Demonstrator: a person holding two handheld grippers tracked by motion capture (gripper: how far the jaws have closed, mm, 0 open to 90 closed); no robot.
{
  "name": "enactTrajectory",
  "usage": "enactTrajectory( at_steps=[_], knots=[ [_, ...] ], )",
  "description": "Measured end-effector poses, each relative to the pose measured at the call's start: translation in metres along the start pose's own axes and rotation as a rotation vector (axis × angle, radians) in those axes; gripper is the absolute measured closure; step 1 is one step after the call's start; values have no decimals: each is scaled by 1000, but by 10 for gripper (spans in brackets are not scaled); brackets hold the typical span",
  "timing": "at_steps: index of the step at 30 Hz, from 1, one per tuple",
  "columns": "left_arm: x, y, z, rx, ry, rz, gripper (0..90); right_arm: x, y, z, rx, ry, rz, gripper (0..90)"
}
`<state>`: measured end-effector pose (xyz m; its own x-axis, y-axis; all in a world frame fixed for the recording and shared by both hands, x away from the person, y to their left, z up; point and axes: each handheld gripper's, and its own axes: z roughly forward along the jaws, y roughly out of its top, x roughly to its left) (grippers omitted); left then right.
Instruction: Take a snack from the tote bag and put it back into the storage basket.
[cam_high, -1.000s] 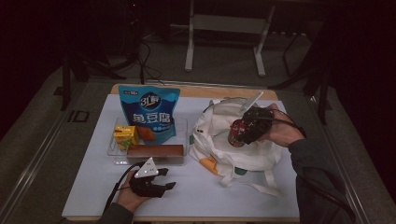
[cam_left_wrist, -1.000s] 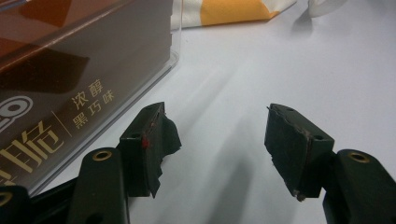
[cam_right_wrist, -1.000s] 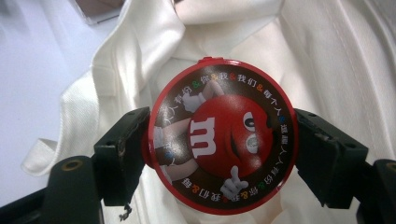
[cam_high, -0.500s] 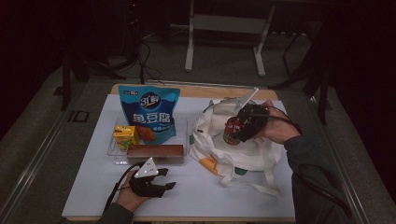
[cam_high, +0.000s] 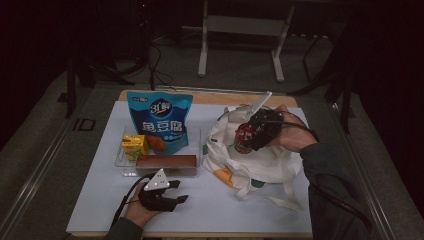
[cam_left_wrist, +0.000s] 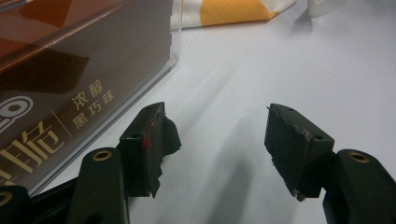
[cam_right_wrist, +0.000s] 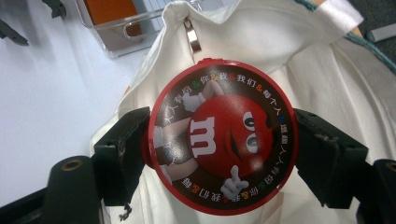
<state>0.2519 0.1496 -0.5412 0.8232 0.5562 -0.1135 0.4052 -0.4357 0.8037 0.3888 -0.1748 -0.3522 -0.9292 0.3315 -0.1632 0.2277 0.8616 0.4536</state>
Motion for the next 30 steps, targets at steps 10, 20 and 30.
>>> enactTrajectory(
  at_steps=[10, 20, 30],
  knots=[
    [0, 0, 0, -2, 1, -1, 393, 2, 6, -2, -22, 0, -15, 242],
    [0, 0, 0, -2, 0, -2, 392, 4, 13, -4, -38, 5, -25, 242],
    [0, 0, 0, -3, 0, -3, 393, 8, 24, -4, -52, 15, -41, 242]
  ],
)
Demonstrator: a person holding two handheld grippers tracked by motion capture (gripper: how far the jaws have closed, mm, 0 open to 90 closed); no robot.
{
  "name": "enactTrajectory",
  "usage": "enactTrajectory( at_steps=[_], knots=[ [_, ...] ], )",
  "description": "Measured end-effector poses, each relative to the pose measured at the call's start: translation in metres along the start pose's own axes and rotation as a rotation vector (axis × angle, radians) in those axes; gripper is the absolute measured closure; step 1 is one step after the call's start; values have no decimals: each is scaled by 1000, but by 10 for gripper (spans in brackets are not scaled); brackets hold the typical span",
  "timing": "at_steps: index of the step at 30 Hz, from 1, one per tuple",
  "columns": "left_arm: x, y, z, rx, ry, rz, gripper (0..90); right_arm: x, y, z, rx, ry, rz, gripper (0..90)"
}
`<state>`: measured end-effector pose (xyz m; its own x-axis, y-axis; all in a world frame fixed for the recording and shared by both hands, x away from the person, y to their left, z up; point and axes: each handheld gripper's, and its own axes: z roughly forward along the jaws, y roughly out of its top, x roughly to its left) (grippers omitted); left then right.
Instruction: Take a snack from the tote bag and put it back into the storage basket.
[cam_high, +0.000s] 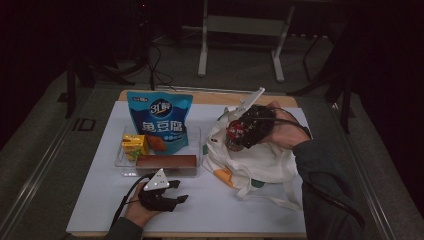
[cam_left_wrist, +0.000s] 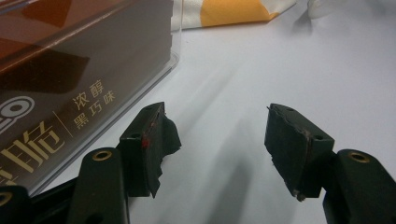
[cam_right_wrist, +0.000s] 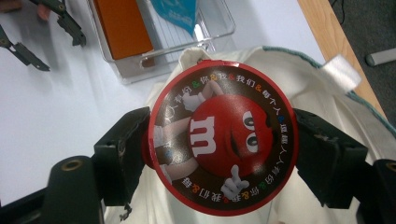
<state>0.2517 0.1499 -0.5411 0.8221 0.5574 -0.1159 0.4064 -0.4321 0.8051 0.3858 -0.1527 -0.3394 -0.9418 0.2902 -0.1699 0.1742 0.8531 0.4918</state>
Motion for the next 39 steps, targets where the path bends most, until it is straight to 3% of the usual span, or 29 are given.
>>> enactTrajectory(
  at_steps=[39],
  knots=[
    [1, 0, -1, -12, -3, -11, 392, 17, 51, 19, -47, 65, -78, 242]
  ],
)
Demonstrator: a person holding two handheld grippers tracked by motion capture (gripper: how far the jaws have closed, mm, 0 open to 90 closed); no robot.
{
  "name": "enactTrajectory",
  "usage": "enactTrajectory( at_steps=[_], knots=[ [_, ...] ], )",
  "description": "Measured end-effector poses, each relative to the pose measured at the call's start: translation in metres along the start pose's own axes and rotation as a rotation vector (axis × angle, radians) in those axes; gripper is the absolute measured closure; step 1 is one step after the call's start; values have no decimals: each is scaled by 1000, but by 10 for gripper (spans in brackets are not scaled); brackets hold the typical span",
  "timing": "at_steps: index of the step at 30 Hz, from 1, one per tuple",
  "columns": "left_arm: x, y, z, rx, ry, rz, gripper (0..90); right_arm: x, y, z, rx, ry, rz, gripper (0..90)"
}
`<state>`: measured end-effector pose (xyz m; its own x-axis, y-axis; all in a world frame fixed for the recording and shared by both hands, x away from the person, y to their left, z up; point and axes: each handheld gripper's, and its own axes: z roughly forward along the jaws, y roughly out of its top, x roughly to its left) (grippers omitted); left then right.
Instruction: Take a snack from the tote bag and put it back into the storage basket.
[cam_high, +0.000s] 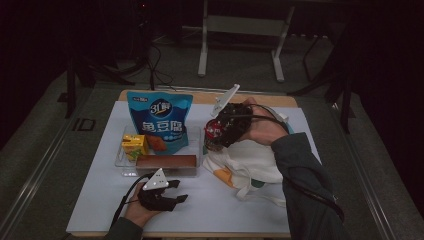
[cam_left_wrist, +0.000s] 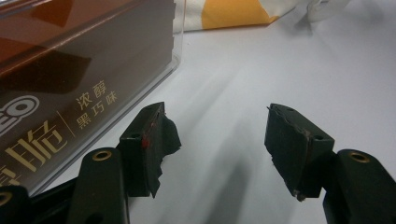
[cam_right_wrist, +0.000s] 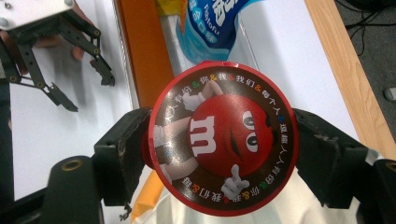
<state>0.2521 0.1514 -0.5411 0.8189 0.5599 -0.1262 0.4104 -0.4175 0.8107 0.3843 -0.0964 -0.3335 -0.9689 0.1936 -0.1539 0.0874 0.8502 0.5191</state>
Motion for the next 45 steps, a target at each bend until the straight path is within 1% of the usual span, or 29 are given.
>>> enactTrajectory(
  at_steps=[3, 10, 26, 31, 37, 45],
  knots=[
    [0, 0, 0, 0, -1, 0, 392, 1, 2, 2, 4, 2, -3, 242],
    [0, 0, 0, -1, 0, 0, 392, 1, 7, 5, -17, 5, -8, 242],
    [0, 0, -1, -4, 0, 2, 392, 3, 18, 15, -42, 8, -21, 242],
    [0, 0, -1, -4, 0, 3, 392, 2, 20, 18, -49, 9, -10, 242],
    [0, 0, -1, -5, 1, 1, 392, 3, 24, 21, -44, 17, -21, 242],
    [0, 0, -1, -6, -1, 1, 392, 5, 30, 25, -56, 22, -23, 242]
  ],
)
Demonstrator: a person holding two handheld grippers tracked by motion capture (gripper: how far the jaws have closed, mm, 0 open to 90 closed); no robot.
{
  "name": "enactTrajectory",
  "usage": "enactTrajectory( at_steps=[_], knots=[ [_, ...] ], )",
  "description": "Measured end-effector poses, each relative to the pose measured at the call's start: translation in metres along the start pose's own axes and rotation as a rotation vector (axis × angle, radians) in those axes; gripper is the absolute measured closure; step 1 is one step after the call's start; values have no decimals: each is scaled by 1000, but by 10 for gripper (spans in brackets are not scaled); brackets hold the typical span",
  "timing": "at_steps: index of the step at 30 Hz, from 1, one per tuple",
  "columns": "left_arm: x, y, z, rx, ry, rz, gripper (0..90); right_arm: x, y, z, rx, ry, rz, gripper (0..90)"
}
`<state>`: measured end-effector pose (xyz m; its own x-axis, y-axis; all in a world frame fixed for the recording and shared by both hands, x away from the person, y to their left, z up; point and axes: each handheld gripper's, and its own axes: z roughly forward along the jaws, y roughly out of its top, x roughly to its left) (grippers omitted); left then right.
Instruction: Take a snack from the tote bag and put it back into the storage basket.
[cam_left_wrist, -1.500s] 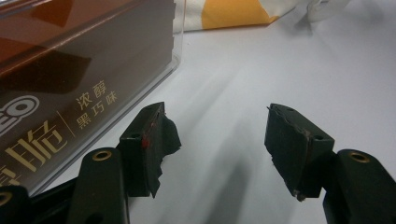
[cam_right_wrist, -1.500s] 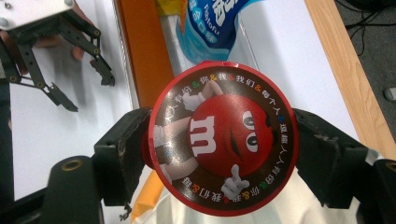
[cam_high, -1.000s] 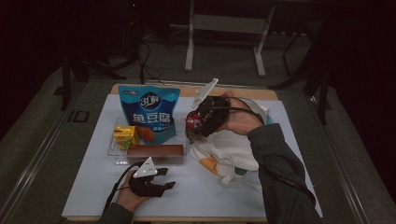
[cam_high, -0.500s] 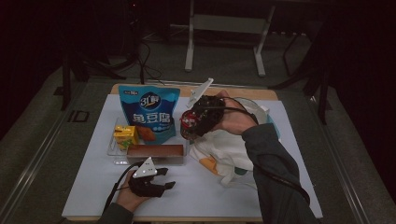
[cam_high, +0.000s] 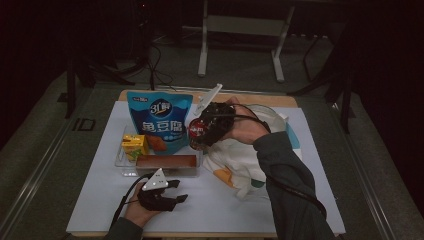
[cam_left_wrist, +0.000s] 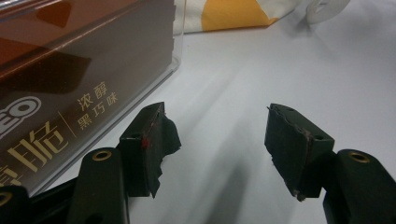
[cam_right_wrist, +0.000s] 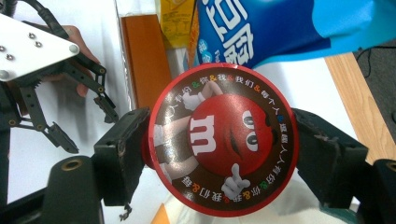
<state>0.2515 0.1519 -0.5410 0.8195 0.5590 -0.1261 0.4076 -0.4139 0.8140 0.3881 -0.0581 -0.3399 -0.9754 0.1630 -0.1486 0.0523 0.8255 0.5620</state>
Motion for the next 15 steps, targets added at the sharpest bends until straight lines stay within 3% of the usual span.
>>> enactTrajectory(
  at_steps=[15],
  knots=[
    [0, 0, 0, -3, -3, 0, 390, 5, 14, 10, -8, 7, -22, 242]
  ],
)
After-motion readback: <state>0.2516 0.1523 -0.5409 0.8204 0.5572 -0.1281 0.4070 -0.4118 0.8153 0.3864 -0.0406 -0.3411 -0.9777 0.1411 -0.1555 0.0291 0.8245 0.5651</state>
